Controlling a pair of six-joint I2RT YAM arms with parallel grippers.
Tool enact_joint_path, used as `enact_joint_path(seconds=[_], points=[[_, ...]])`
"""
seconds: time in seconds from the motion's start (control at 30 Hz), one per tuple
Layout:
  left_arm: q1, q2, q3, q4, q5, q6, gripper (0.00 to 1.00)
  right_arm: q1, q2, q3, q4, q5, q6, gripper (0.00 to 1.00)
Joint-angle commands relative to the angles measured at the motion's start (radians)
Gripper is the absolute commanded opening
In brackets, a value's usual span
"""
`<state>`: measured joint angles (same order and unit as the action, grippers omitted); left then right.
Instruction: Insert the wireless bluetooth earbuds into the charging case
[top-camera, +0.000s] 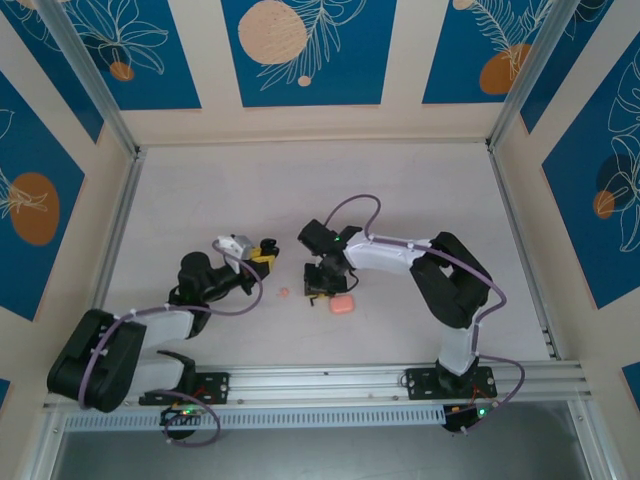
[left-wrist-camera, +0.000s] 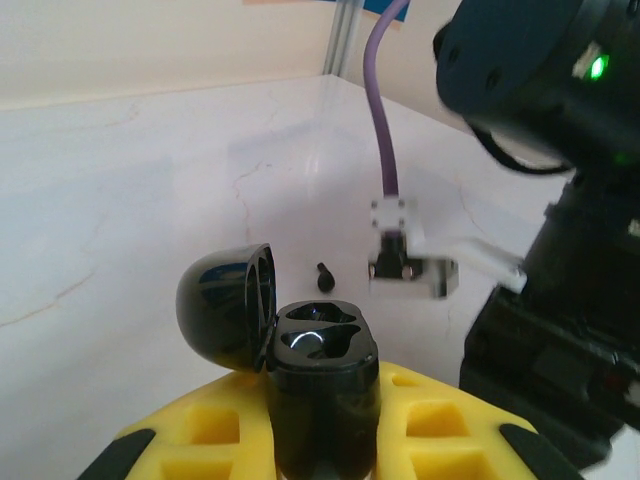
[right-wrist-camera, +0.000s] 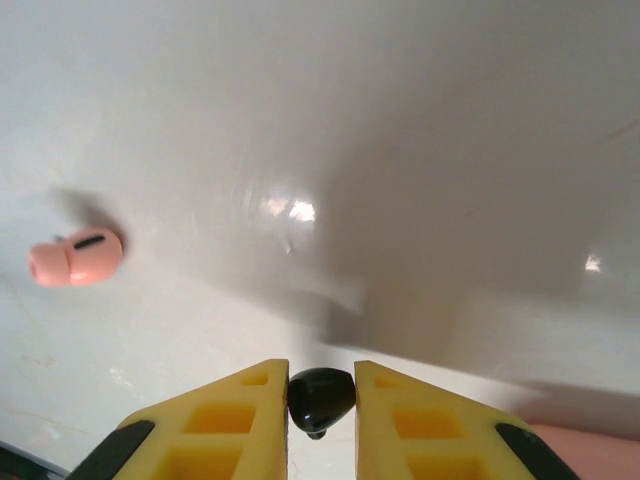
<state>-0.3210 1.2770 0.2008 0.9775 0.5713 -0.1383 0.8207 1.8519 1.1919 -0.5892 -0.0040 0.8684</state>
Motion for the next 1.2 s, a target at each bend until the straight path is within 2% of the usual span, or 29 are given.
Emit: enact_joint_path(seconds=[0.0, 0.27, 0.77, 1.17], points=[[-0.006, 0.062, 0.006, 0.168, 0.061, -0.037, 0.06, -0.035, -0.067, -0.057, 0.12, -0.006, 0.023, 0.2], [-0.02, 0.266, 0.033, 0.428, 0.121, -0.11, 0.05, -0.134, -0.153, -0.151, 0.327, -0.039, -0.03, 0.2], [-0.049, 0.331, 0.089, 0.429, 0.229, -0.077, 0.04, -0.146, -0.352, -0.229, 0.56, -0.027, -0.125, 0.2], [-0.058, 0.332, 0.115, 0.429, 0.246, -0.086, 0.04, -0.081, -0.429, -0.213, 0.646, -0.03, -0.204, 0.2]])
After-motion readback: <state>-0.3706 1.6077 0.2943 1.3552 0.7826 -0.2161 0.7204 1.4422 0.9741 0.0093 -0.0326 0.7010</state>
